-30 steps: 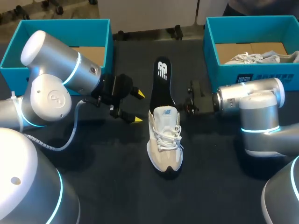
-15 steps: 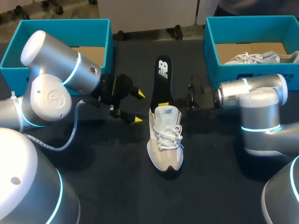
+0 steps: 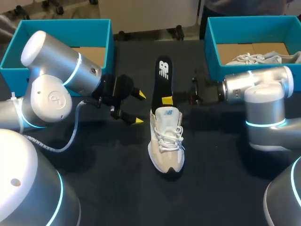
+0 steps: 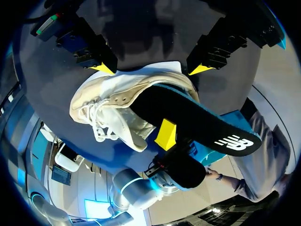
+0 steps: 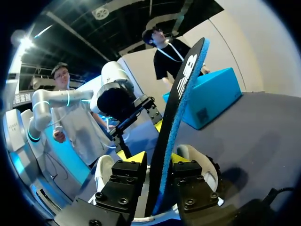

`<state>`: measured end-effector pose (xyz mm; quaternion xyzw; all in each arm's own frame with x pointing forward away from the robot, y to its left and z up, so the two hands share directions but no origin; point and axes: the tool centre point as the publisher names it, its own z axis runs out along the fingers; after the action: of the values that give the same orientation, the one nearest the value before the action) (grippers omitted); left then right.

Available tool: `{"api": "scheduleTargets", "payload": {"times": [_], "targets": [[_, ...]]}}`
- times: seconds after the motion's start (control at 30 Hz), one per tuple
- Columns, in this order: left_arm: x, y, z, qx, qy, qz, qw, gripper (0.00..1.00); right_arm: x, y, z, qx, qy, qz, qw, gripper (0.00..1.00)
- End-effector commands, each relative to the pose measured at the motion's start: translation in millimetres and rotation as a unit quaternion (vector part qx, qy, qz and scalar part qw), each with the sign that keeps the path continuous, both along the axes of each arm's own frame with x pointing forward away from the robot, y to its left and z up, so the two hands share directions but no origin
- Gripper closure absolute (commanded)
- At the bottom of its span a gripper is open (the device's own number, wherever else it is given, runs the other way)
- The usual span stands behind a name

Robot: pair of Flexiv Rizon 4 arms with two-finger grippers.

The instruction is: Take the shoe out of the shoebox, open the shoe tongue, remove and reinsert the insole, then place the shoe into the shoebox

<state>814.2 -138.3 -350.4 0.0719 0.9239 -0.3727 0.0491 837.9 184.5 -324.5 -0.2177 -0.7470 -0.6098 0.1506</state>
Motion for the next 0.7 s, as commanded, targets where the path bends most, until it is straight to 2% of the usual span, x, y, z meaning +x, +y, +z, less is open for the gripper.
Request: {"api": "scheduleTargets", "payload": {"times": [0.03, 0.07, 0.13, 0.43, 0.7], "targets": [[-0.3, 0.1, 0.6, 0.002, 0.000, 0.000, 1.000, 0.00, 10.0, 1.2, -4.6, -0.003, 0.012, 0.017, 1.000, 0.78], [-0.3, 0.1, 0.6, 0.002, 0.000, 0.000, 1.000, 0.00, 9.3, 0.6, -5.8, -0.003, 0.014, 0.017, 1.000, 0.81], [-0.3, 0.1, 0.6, 0.002, 0.000, 0.000, 1.000, 0.00, 7.0, -0.9, -8.3, -0.006, 0.017, 0.016, 1.000, 1.00], [-0.3, 0.1, 0.6, 0.002, 0.000, 0.000, 1.000, 0.00, -12.5, -4.7, -19.9, -0.039, 0.054, 0.012, 0.998, 1.00], [-0.3, 0.1, 0.6, 0.002, 0.000, 0.000, 1.000, 0.00, -34.1, -2.1, -31.5, -0.041, 0.088, 0.009, 0.995, 1.00]]}}
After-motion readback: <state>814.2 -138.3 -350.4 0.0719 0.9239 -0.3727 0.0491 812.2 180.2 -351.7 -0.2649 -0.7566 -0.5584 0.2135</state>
